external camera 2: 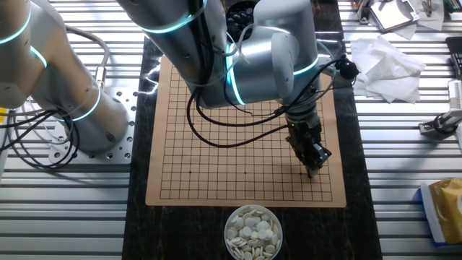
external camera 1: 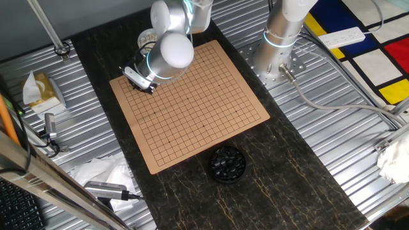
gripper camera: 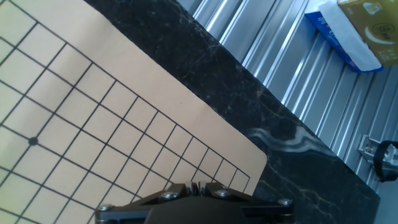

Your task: Play the first move as black on the 3-4 point in the upper right corner of the Go board

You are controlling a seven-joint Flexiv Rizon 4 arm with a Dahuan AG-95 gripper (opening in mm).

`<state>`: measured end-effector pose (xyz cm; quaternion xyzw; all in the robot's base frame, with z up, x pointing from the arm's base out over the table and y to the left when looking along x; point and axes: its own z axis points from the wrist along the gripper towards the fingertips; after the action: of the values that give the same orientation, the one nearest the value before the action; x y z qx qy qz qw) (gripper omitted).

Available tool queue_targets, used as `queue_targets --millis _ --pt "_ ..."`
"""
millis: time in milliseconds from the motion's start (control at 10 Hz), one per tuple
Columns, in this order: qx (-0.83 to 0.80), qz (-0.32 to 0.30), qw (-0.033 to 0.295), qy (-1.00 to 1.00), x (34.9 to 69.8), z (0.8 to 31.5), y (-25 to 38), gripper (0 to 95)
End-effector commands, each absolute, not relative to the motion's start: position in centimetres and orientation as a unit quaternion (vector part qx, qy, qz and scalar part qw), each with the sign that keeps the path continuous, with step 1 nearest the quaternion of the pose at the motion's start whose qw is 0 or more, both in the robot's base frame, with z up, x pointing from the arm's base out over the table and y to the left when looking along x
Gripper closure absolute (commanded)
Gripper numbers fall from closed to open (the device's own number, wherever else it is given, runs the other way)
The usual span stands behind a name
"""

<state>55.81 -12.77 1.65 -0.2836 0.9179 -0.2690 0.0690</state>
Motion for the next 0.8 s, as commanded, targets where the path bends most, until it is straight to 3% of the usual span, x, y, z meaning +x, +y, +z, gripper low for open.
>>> queue_targets --millis 100,800 --pt "-0.284 -0.268 0.069 0.918 55.82 1.64 -12.77 95.0" --pt "-0.282 -0.264 0.069 0.92 55.82 1.63 -12.77 95.0"
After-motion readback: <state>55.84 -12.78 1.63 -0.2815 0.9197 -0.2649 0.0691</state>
